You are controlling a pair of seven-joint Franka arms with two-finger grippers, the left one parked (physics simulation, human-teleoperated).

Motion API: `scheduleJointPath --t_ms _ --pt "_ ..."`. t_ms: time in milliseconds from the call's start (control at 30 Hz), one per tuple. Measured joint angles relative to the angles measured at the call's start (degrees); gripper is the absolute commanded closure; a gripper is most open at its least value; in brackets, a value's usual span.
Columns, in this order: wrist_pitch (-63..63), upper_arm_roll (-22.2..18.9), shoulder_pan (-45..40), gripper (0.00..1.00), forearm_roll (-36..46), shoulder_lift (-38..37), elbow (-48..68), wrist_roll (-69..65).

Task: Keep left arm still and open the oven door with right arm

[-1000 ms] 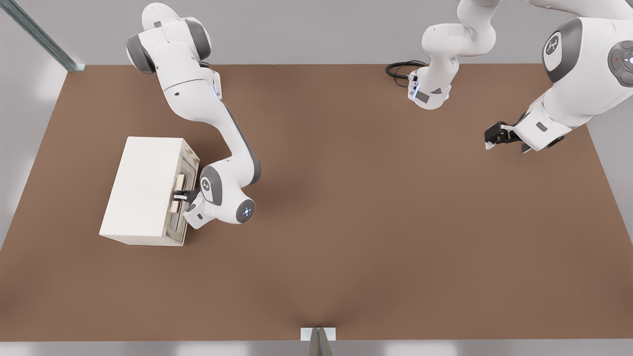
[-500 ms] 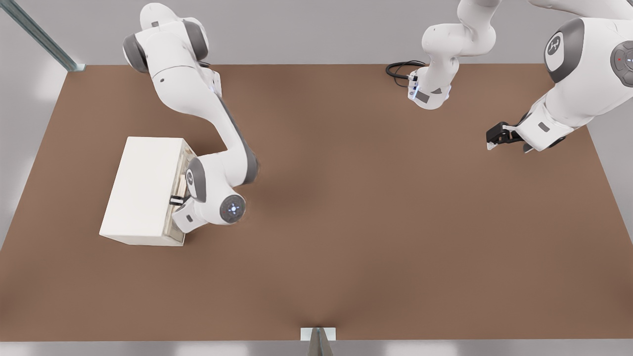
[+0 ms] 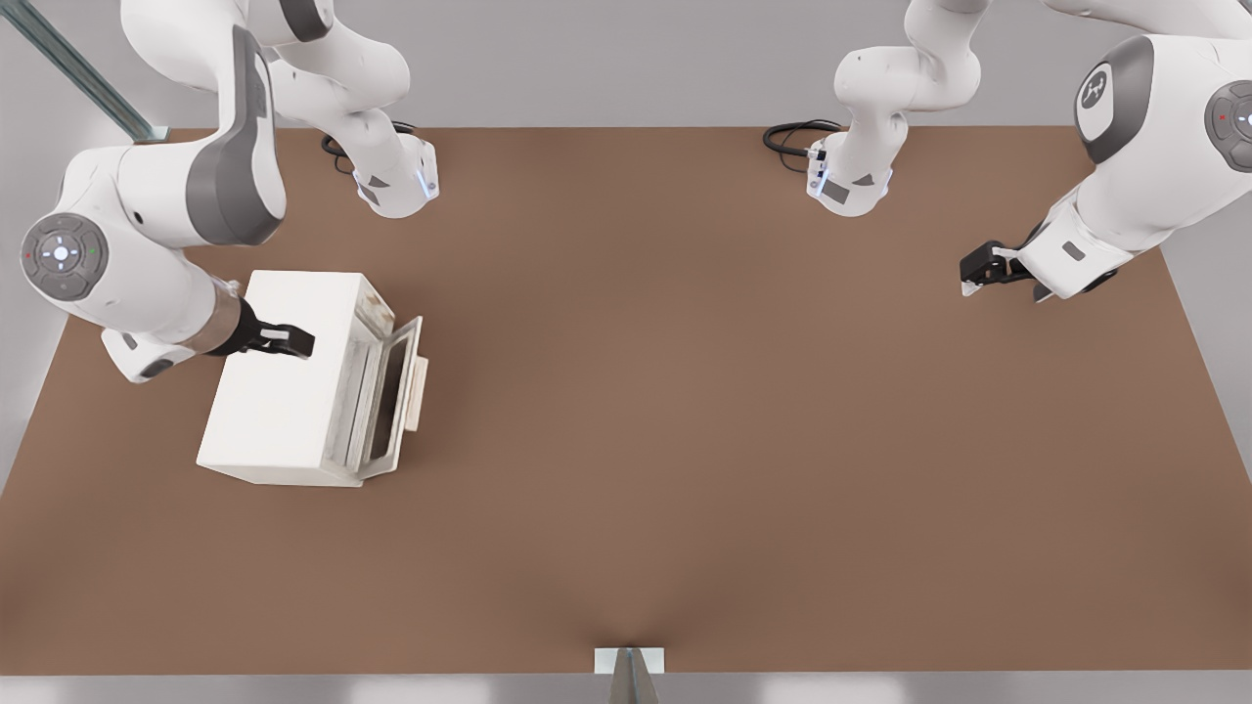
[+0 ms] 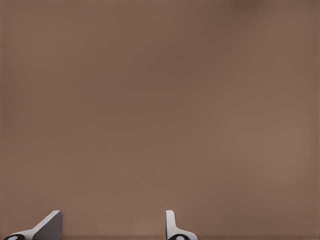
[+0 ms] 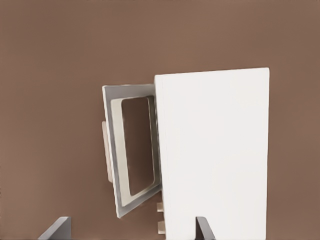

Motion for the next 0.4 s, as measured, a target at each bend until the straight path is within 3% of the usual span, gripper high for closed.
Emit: scheduleJointPath --t_ms 400 --pt "1.38 -0.01 -0.09 0.0 0.64 0.23 -0.36 -6.37"
